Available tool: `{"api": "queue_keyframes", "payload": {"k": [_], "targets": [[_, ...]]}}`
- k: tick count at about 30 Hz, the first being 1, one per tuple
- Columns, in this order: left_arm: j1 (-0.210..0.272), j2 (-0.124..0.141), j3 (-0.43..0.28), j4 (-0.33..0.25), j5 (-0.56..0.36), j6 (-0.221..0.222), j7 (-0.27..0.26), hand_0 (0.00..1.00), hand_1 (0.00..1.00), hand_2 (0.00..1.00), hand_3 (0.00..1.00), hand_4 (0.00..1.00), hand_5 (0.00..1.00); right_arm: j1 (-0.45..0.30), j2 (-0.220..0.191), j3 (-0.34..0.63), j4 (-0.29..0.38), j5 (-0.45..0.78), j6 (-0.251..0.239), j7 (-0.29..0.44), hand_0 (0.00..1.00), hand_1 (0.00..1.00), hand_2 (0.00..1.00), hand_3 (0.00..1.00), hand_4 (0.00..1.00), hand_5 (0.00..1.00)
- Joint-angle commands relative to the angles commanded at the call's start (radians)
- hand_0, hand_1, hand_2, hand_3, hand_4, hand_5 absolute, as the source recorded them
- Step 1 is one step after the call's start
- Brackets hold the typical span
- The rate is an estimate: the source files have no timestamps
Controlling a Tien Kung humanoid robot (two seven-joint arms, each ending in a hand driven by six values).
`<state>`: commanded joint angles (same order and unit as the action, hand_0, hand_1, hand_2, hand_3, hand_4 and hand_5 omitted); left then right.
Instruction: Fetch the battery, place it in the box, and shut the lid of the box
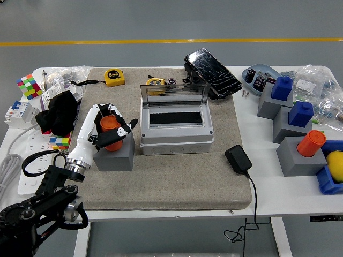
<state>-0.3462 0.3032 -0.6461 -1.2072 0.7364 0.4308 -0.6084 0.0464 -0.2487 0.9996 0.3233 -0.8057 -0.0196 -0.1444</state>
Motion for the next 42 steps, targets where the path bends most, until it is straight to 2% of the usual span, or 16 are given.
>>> {"api": "queue_keyframes", "payload": {"k": [4,7,9,10,13,15,17,21,22,24,28,33,34,39,40,42], "targets": [[-0.004,0.005,-0.014,-0.034,0.028,0.01,-0.002,0.027,0.053,0.122,0.157,0.724,0.002,0.001,0.0,0.001,0.001,0.001,-0.001,0.001,0.647,0.677,0.692,0.634,0.991,0.553],[-0.019,0.017,-0.035,-0.088,0.107,0.018,0.039,0.027,0.053,0.122,0.157,0.724,0.002,0.001,-0.001,-0.002,0.0,0.001,-0.001,0.002,0.647,0.677,0.692,0.634,0.991,0.553],[-0.042,0.03,-0.043,-0.13,0.181,0.02,0.093,0.027,0.053,0.122,0.157,0.724,0.002,0.001,-0.003,-0.004,-0.001,0.002,-0.001,0.002,0.647,0.677,0.692,0.634,0.991,0.553],[-0.061,0.038,-0.043,-0.153,0.226,0.019,0.131,0.031,0.055,0.125,0.157,0.778,0.002,0.002,-0.004,-0.005,-0.001,0.002,-0.001,0.002,0.647,0.676,0.69,0.634,0.991,0.553],[-0.117,0.055,-0.021,-0.202,0.349,0.006,0.22,0.031,0.055,0.125,0.157,0.778,0.002,0.004,-0.007,-0.005,-0.001,0.004,-0.002,0.003,0.647,0.676,0.69,0.634,0.991,0.553],[-0.161,0.06,0.003,-0.219,0.428,-0.006,0.282,0.031,0.055,0.125,0.157,0.778,0.002,0.006,-0.008,-0.006,0.0,0.004,-0.002,0.003,0.647,0.676,0.69,0.634,0.991,0.553],[-0.217,0.056,0.047,-0.22,0.503,-0.03,0.347,0.032,0.057,0.13,0.162,0.828,0.002,0.007,-0.01,-0.009,0.0,0.005,-0.003,0.003,0.648,0.677,0.69,0.633,0.991,0.554],[-0.341,0.024,0.149,-0.189,0.672,-0.076,0.482,0.032,0.057,0.13,0.162,0.828,0.002,0.009,-0.013,-0.015,0.001,0.008,-0.003,0.003,0.648,0.677,0.69,0.633,0.991,0.554],[-0.371,0.012,0.178,-0.176,0.71,-0.085,0.506,0.035,0.065,0.137,0.171,0.896,0.002,0.01,-0.014,-0.017,0.001,0.01,-0.003,0.003,0.648,0.676,0.689,0.633,0.99,0.553],[-0.431,-0.015,0.238,-0.144,0.79,-0.098,0.539,0.035,0.065,0.137,0.171,0.896,0.002,0.011,-0.015,-0.022,0.0,0.011,-0.003,0.003,0.648,0.676,0.689,0.633,0.99,0.553],[-0.51,-0.064,0.321,-0.079,0.843,-0.123,0.585,0.046,0.069,0.139,0.175,0.924,0.002,0.013,-0.017,-0.031,0.001,0.014,-0.004,0.004,0.648,0.677,0.689,0.633,0.99,0.553],[-0.567,-0.113,0.377,0.0,0.857,-0.129,0.611,0.046,0.069,0.139,0.175,0.924,0.002,0.015,-0.021,-0.045,0.0,0.017,-0.004,0.003,0.648,0.677,0.689,0.633,0.99,0.553],[-0.576,-0.123,0.386,0.016,0.855,-0.126,0.613,0.067,0.084,0.15,0.191,0.959,0.002,0.015,-0.021,-0.045,0.0,0.017,-0.004,0.003,0.647,0.677,0.689,0.632,0.99,0.553],[-0.598,-0.154,0.407,0.066,0.868,-0.108,0.617,0.067,0.084,0.15,0.191,0.959,0.002,0.016,-0.021,-0.05,0.001,0.017,-0.004,0.003,0.647,0.677,0.689,0.632,0.99,0.553],[-0.6,-0.158,0.408,0.072,0.87,-0.104,0.617,0.101,0.131,0.187,0.23,0.998,0.002,0.016,-0.021,-0.051,0.001,0.017,-0.004,0.003,0.648,0.677,0.689,0.632,0.99,0.553],[-0.603,-0.167,0.411,0.088,0.884,-0.09,0.617,0.101,0.131,0.187,0.23,0.998,0.002,0.015,-0.021,-0.052,0.004,0.016,-0.005,0.003,0.648,0.677,0.689,0.632,0.99,0.553]]}}
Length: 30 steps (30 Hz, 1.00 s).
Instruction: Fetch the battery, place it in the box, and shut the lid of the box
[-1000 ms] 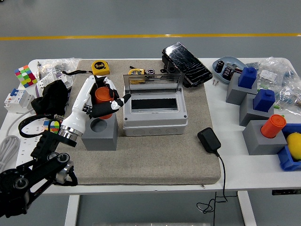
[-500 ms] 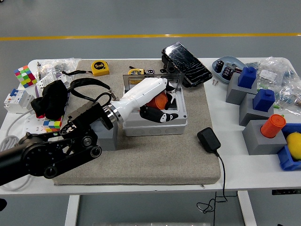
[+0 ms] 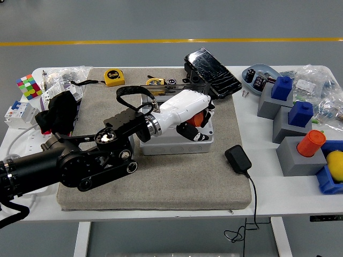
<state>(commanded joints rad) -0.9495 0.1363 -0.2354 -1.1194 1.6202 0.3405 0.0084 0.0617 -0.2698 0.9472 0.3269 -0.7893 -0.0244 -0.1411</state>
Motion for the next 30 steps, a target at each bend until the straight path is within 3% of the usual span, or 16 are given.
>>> {"api": "queue_keyframes", "payload": {"k": [3,4,9,10,15,16,21,22,30], "targets": [[-0.003,-0.006,0.006,0.021,0.028,0.015,-0.002,0.101,0.131,0.187,0.23,0.998,0.002,0.0,0.0,-0.002,0.002,-0.001,0.0,0.0,0.648,0.677,0.689,0.632,0.99,0.553],[-0.002,-0.007,0.013,0.03,0.028,0.027,-0.009,0.136,0.187,0.224,0.277,0.998,0.002,0.0,0.001,-0.002,0.004,-0.001,-0.001,0.0,0.648,0.677,0.689,0.632,0.99,0.553],[0.004,-0.005,0.028,0.051,0.072,0.066,-0.02,0.136,0.187,0.224,0.277,0.998,0.002,-0.001,0.002,-0.003,0.009,-0.003,-0.001,0.0,0.648,0.677,0.689,0.632,0.99,0.553],[0.005,-0.005,0.029,0.054,0.077,0.071,-0.022,0.192,0.305,0.351,0.444,0.998,0.002,-0.002,0.002,-0.003,0.009,-0.003,-0.002,0.0,0.648,0.676,0.689,0.632,0.989,0.553],[0.006,-0.006,0.041,0.072,0.104,0.096,-0.033,0.192,0.305,0.351,0.444,0.998,0.002,-0.002,0.002,0.0,0.012,-0.004,-0.002,0.0,0.648,0.676,0.689,0.632,0.989,0.553],[0.007,-0.005,0.042,0.073,0.107,0.099,-0.034,0.244,0.431,0.456,0.583,0.998,0.027,-0.003,0.002,0.001,0.013,-0.005,-0.002,0.0,0.647,0.676,0.688,0.631,0.989,0.553],[0.013,-0.003,0.041,0.073,0.136,0.102,-0.03,0.244,0.431,0.456,0.583,0.998,0.027,-0.003,0.003,0.002,0.014,-0.006,-0.002,0.0,0.647,0.676,0.688,0.631,0.989,0.553],[0.015,-0.001,0.038,0.069,0.139,0.101,-0.029,0.317,0.567,0.599,0.717,0.998,0.126,-0.004,0.003,0.002,0.014,-0.006,-0.002,0.0,0.647,0.675,0.689,0.631,0.989,0.553],[0.045,0.024,-0.014,0.016,0.16,0.104,-0.026,0.312,0.577,0.601,0.726,0.998,0.12,-0.007,0.005,0.005,0.014,-0.006,-0.002,0.001,0.648,0.675,0.688,0.63,0.989,0.553]]}}
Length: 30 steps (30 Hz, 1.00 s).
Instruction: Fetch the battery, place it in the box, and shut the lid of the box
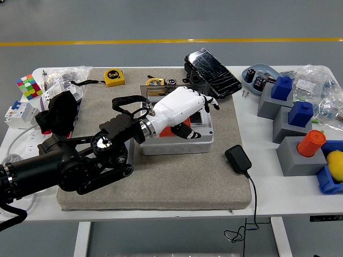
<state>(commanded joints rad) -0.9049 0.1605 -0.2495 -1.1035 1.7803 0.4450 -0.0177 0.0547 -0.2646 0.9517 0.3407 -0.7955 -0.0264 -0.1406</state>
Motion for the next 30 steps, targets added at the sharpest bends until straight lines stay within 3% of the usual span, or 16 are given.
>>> {"api": "queue_keyframes", "payload": {"k": [9,18,30], "targets": [[0.002,0.024,0.001,0.01,0.027,-0.012,-0.017,0.309,0.569,0.601,0.722,0.998,0.123,0.002,0.0,0.0,-0.001,0.001,0.0,0.0,0.648,0.676,0.688,0.63,0.988,0.553],[-0.008,0.067,0.025,0.005,0.045,-0.032,-0.031,0.301,0.562,0.594,0.719,0.998,0.146,-0.002,0.001,0.007,-0.003,0.001,0.001,-0.001,0.648,0.675,0.688,0.63,0.988,0.553],[-0.023,0.092,-0.001,-0.023,0.078,-0.035,-0.042,0.296,0.539,0.58,0.705,0.998,0.14,0.0,0.001,0.011,0.001,0.001,0.001,0.0,0.648,0.675,0.687,0.63,0.988,0.553]]}}
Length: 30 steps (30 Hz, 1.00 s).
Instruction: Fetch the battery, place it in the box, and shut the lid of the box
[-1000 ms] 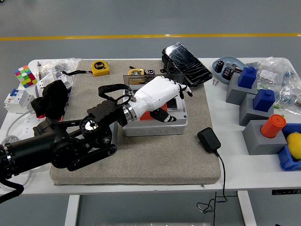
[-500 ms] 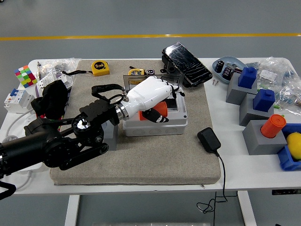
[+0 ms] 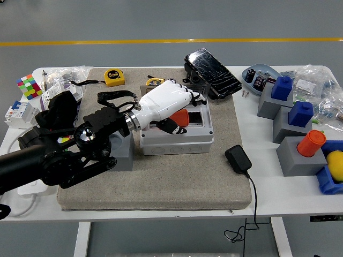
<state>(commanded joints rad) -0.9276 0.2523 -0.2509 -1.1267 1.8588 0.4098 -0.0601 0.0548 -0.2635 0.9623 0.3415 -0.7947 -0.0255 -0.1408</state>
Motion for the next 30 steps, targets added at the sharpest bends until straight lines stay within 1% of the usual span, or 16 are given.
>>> {"api": "queue_keyframes", "payload": {"k": [5,7,9,10,13,15,16,19,21,22,24,27,28,30], "targets": [[0.016,0.009,-0.056,-0.054,-0.006,0.014,-0.016,0.296,0.541,0.575,0.701,0.998,0.145,-0.002,0.002,0.005,-0.003,0.0,0.001,-0.001,0.647,0.676,0.688,0.63,0.988,0.553],[0.024,0.012,-0.089,-0.076,-0.016,0.032,-0.025,0.296,0.541,0.575,0.701,0.998,0.145,-0.004,0.002,0.006,-0.004,0.0,0.001,-0.001,0.647,0.676,0.688,0.63,0.988,0.553],[0.027,0.011,-0.116,-0.082,-0.045,0.048,-0.037,0.296,0.541,0.575,0.701,0.998,0.145,-0.004,0.002,0.005,-0.005,0.0,0.001,-0.001,0.647,0.676,0.688,0.63,0.988,0.553],[0.029,0.01,-0.133,-0.078,-0.062,0.052,-0.037,0.333,0.609,0.606,0.704,0.998,0.313,-0.003,0.002,0.004,-0.004,0.0,0.001,-0.001,0.647,0.675,0.688,0.63,0.988,0.553],[0.03,0.003,-0.165,-0.059,-0.093,0.036,-0.01,0.333,0.609,0.606,0.704,0.998,0.313,-0.003,0.003,0.002,-0.003,0.001,0.001,-0.001,0.647,0.675,0.688,0.63,0.988,0.553],[0.027,-0.003,-0.183,-0.033,-0.117,-0.011,0.048,0.333,0.609,0.606,0.704,0.998,0.313,-0.001,0.003,0.0,-0.002,0.001,0.0,0.0,0.647,0.675,0.688,0.63,0.988,0.553],[0.025,-0.005,-0.185,-0.024,-0.127,-0.032,0.073,0.73,0.896,0.887,0.854,0.998,0.644,-0.001,0.003,-0.001,-0.001,0.001,0.0,0.0,0.647,0.677,0.688,0.629,0.987,0.553],[0.023,-0.005,-0.181,-0.007,-0.142,-0.103,0.148,0.73,0.896,0.887,0.854,0.998,0.644,0.0,0.002,-0.003,0.0,0.002,0.0,0.0,0.647,0.677,0.688,0.629,0.987,0.553],[0.028,-0.001,-0.175,-0.014,-0.149,-0.134,0.181,0.73,0.896,0.887,0.854,0.998,0.644,-0.001,0.003,0.0,-0.001,0.001,0.0,0.0,0.647,0.677,0.688,0.629,0.987,0.553],[0.03,0.001,-0.171,-0.021,-0.152,-0.144,0.194,0.728,0.898,0.889,0.858,0.998,0.672,-0.001,0.003,0.0,-0.001,0.002,0.0,0.0,0.647,0.675,0.688,0.63,0.988,0.553],[0.034,0.004,-0.166,-0.037,-0.155,-0.16,0.216,0.728,0.898,0.889,0.858,0.998,0.672,-0.003,0.003,0.0,-0.001,0.002,0.001,-0.001,0.647,0.675,0.688,0.63,0.988,0.553],[0.048,0.012,-0.171,-0.076,-0.156,-0.188,0.254,0.728,0.898,0.889,0.858,0.998,0.672,-0.005,0.003,0.003,-0.001,0.002,0.001,-0.001,0.647,0.675,0.688,0.63,0.988,0.553],[0.052,0.014,-0.175,-0.089,-0.156,-0.196,0.262,0.714,0.882,0.86,0.848,0.998,0.694,-0.006,0.003,0.003,0.0,0.002,0.001,-0.001,0.647,0.675,0.687,0.63,0.988,0.553],[0.063,0.023,-0.182,-0.124,-0.156,-0.217,0.29,0.714,0.882,0.86,0.848,0.998,0.694,-0.007,0.002,0.002,0.0,0.001,0.001,-0.001,0.647,0.675,0.687,0.63,0.988,0.553]]}}
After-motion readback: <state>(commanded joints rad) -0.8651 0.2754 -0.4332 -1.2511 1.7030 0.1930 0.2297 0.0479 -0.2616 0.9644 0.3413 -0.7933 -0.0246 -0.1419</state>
